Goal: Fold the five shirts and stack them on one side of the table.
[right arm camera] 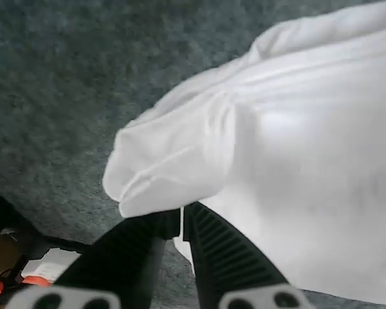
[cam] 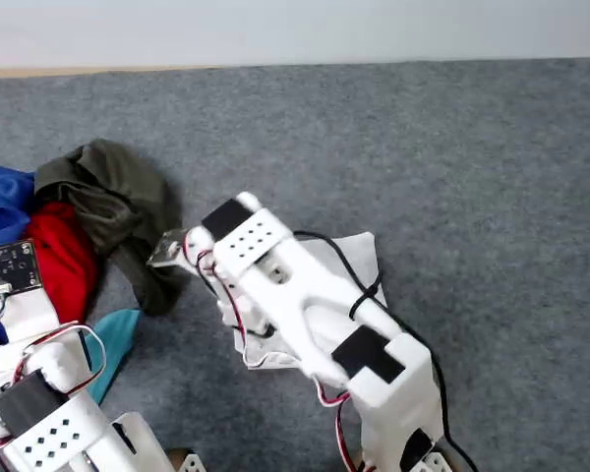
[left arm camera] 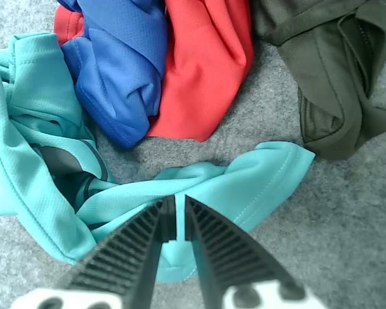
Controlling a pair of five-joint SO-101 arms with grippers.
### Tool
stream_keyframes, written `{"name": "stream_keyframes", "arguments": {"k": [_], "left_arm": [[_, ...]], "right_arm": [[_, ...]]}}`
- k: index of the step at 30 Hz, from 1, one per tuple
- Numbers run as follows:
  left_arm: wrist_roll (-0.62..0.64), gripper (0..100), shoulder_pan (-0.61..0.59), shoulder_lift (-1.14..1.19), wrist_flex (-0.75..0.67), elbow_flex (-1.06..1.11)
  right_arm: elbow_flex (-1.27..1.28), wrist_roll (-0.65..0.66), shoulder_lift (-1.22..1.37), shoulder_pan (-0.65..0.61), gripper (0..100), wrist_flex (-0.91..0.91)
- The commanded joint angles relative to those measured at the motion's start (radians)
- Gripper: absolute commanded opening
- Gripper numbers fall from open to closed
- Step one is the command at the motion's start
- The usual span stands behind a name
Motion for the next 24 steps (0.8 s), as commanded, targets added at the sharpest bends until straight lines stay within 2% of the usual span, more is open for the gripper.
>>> {"name": "stream_keyframes", "arguments": {"k": [1, 14, 20, 24], "left_arm": [[0.005, 3, 0.0, -0.011, 0.0, -0.031], [0.005, 3, 0.002, -0.011, 0.0, -0.031], [0.005, 3, 0.002, -0.011, 0.0, -0.031], [0.005, 3, 0.003, -0.011, 0.0, -0.031]], "right_arm": [[0.015, -0.021, -0.035, -0.042, 0.9, 0.042], [0.103, -0.021, 0.048, -0.077, 0.9, -0.064], [0.02, -0.02, -0.041, -0.074, 0.9, 0.024], [0.015, -0.018, -0.073, -0.088, 0.9, 0.021]]}}
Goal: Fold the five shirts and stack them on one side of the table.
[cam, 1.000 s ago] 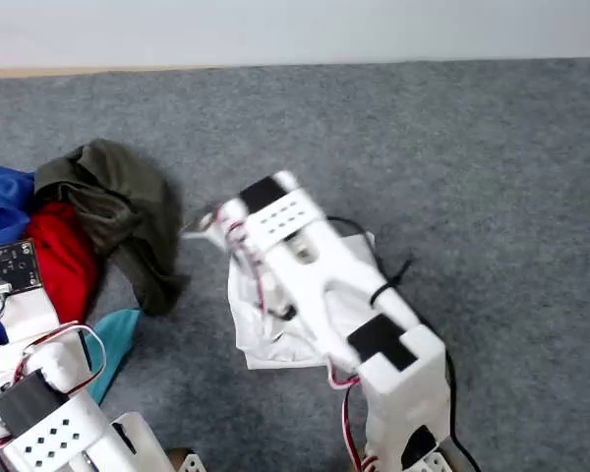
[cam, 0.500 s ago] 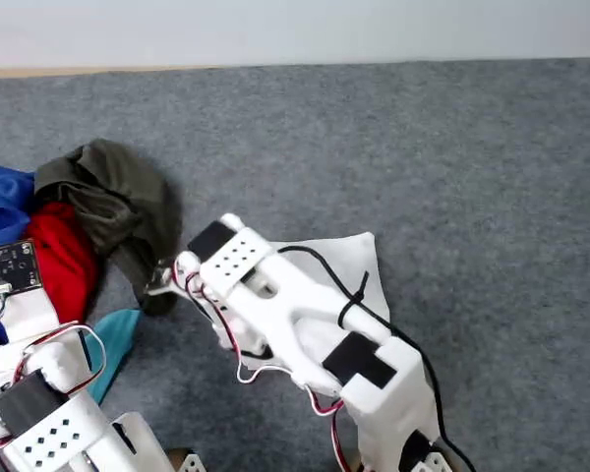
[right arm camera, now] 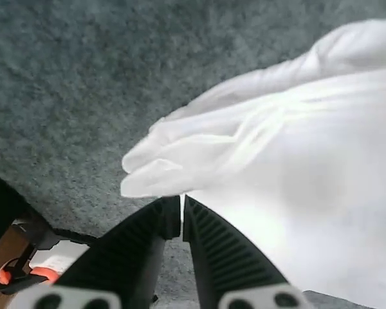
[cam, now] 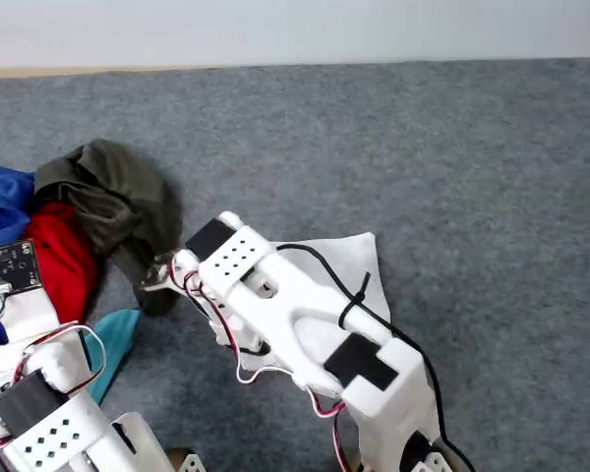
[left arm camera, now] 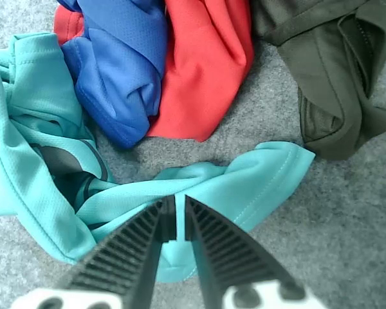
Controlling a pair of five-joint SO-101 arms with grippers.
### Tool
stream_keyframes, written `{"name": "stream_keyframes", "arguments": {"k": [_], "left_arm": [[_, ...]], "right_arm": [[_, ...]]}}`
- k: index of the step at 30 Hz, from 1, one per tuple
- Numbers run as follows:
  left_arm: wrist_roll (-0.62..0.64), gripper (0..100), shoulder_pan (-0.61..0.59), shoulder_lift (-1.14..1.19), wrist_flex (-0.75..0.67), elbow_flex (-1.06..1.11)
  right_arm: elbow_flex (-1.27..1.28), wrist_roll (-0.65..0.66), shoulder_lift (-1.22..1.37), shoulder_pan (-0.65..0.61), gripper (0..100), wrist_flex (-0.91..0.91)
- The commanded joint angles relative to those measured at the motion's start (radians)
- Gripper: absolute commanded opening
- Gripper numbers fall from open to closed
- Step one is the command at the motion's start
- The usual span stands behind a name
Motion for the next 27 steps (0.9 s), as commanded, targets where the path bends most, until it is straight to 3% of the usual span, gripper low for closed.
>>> {"name": "stream_keyframes", "arguments": {"k": [1, 8, 17, 22, 27], "left_arm": [[0.005, 3, 0.003, -0.011, 0.0, -0.031], [0.005, 3, 0.003, -0.011, 0.0, -0.031], [0.005, 3, 0.003, -0.011, 0.0, -0.031], [0.005, 3, 0.003, -0.011, 0.0, -0.031], [0.005, 3, 0.003, -0.011, 0.0, -0.031]], "right_arm": [[-0.04, -0.003, -0.058, -0.025, 0.9, 0.019], [-0.04, -0.003, 0.062, -0.091, 0.9, -0.062], [-0.086, -0.002, 0.171, -0.088, 0.9, -0.079], [-0.229, -0.002, 0.084, -0.028, 0.9, 0.042], [-0.239, -0.003, -0.012, 0.079, 0.9, 0.047]]}}
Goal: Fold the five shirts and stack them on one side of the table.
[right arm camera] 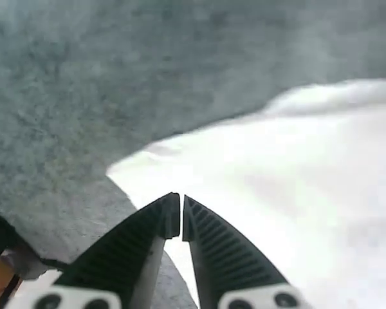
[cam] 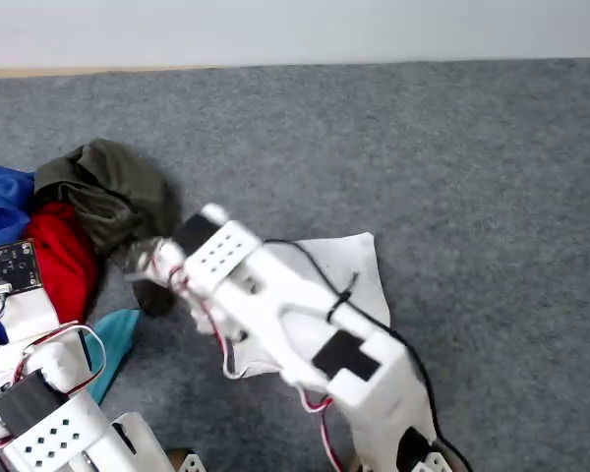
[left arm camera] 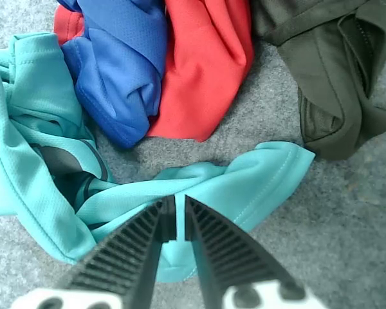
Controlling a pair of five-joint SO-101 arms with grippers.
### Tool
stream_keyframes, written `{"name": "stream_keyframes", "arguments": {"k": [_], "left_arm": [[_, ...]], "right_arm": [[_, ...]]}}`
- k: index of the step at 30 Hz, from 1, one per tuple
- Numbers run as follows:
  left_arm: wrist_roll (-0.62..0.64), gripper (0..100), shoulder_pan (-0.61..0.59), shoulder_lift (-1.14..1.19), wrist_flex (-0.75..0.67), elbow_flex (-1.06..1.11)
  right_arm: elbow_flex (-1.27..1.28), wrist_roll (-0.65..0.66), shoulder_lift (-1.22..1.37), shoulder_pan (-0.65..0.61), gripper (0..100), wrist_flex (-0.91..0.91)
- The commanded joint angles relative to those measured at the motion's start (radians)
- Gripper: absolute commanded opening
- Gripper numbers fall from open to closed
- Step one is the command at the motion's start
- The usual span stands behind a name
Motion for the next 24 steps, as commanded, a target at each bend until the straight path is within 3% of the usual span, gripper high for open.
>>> {"name": "stream_keyframes", "arguments": {"k": [1, 5, 11, 17, 24], "left_arm": [[0.005, 3, 0.003, -0.011, 0.0, -0.031], [0.005, 3, 0.003, -0.011, 0.0, -0.031], [0.003, 3, 0.003, -0.011, -0.002, -0.031], [0.003, 3, 0.003, -0.011, -0.002, -0.031], [0.003, 3, 0.003, -0.011, -0.002, -0.031]], "right_arm": [[-0.029, -0.003, -0.096, 0.091, 0.9, 0.044], [0.066, -0.006, -0.101, 0.151, 0.9, 0.045], [0.199, -0.006, -0.091, 0.133, 0.9, 0.033], [0.336, -0.002, -0.079, 0.127, 0.9, -0.127], [0.307, -0.002, -0.022, 0.131, 0.9, -0.134]]}}
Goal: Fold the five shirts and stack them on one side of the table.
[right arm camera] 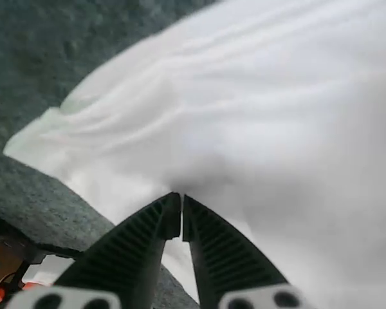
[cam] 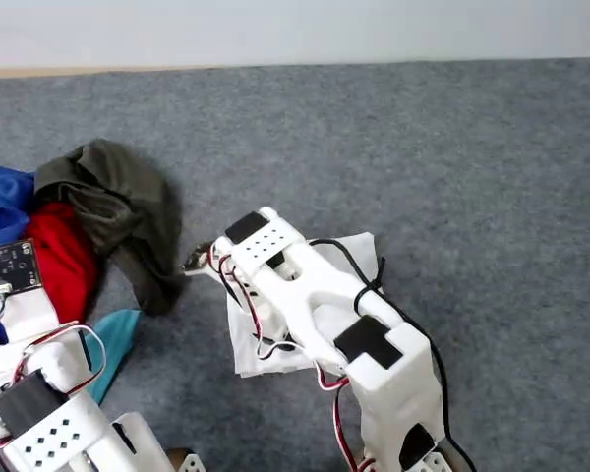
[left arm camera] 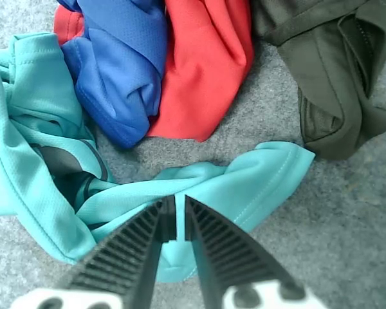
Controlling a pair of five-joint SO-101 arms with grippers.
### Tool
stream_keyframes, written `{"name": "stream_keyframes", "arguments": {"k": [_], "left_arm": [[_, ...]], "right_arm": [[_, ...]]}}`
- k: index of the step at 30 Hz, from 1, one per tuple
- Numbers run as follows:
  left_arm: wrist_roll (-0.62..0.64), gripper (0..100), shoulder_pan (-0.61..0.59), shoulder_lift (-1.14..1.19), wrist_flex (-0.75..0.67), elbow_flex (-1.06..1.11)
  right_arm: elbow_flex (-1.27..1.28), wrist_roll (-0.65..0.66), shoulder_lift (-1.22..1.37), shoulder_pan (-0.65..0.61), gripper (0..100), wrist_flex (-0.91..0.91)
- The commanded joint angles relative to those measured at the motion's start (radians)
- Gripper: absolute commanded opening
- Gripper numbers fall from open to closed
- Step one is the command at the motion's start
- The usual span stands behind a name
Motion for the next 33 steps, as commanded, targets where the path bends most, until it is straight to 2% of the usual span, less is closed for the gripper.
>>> {"name": "stream_keyframes", "arguments": {"k": [1, 9, 13, 21, 26, 33], "left_arm": [[0.003, 3, 0.003, -0.011, -0.002, -0.031], [0.003, 4, 0.003, -0.011, -0.002, -0.031], [0.0, 4, 0.003, -0.011, -0.002, -0.031], [-0.003, 4, 0.003, -0.011, -0.002, -0.031], [-0.003, 4, 0.003, -0.006, -0.002, -0.03], [-0.003, 4, 0.005, -0.006, -0.002, -0.03]], "right_arm": [[-0.071, -0.002, -0.018, -0.002, 0.9, 0.025], [-0.445, -0.002, -0.044, -0.001, 0.9, 0.076], [-0.559, -0.002, 0.058, 0.001, 0.9, 0.022], [-0.732, -0.002, 0.332, 0.088, 0.9, -0.042], [-0.829, -0.002, 0.469, 0.102, 0.9, -0.018], [-1.059, -0.006, 0.472, 0.041, 0.9, 0.133]]}}
